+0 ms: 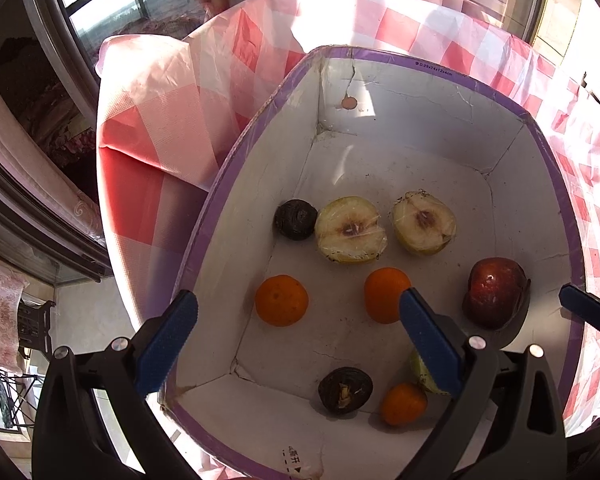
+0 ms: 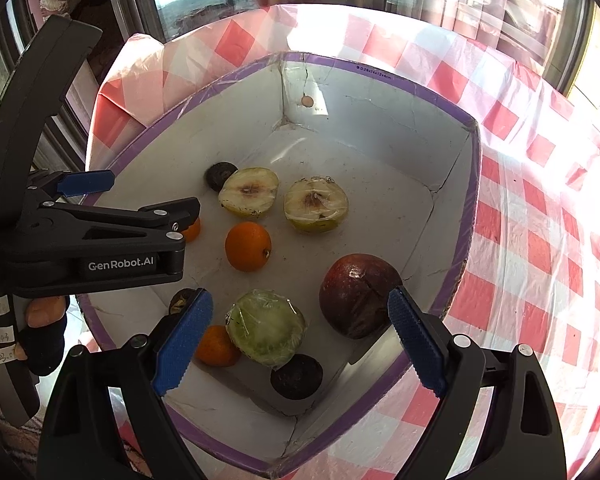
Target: Organize fruits
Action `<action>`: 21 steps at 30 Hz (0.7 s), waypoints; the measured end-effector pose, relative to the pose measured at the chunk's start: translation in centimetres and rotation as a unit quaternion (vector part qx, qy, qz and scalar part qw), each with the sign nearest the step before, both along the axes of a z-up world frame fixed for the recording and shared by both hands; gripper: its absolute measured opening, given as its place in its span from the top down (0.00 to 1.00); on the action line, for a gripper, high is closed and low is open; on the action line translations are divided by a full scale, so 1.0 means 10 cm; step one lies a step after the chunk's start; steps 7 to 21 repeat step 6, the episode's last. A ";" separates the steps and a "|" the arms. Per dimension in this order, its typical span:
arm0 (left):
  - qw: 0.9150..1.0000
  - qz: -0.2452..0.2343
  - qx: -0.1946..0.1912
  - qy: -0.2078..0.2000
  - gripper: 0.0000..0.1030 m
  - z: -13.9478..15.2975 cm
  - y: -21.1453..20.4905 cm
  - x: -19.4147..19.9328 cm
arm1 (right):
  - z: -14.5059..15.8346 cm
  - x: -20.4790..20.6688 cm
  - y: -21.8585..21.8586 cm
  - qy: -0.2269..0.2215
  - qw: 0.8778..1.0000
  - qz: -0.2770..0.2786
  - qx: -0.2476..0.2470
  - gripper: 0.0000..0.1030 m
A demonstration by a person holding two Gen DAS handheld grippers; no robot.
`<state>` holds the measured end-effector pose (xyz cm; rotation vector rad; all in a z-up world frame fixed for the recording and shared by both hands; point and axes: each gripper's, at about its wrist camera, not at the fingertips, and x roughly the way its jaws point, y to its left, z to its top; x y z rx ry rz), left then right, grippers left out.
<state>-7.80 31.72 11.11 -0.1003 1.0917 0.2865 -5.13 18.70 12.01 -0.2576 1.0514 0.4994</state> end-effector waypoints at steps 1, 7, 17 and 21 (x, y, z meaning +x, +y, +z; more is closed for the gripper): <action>1.000 0.000 0.001 0.002 0.02 0.01 0.00 -0.01 | 0.00 -0.01 0.00 0.000 1.000 0.000 0.000 0.16; 0.998 0.001 0.048 -0.036 0.02 0.24 -0.18 -0.09 | 0.15 -0.13 -0.14 -0.029 0.999 -0.011 0.032 0.16; 0.998 0.001 0.048 -0.036 0.02 0.24 -0.18 -0.09 | 0.15 -0.13 -0.14 -0.029 0.999 -0.011 0.032 0.16; 0.998 0.001 0.048 -0.036 0.02 0.24 -0.18 -0.09 | 0.15 -0.13 -0.14 -0.029 0.999 -0.011 0.032 0.16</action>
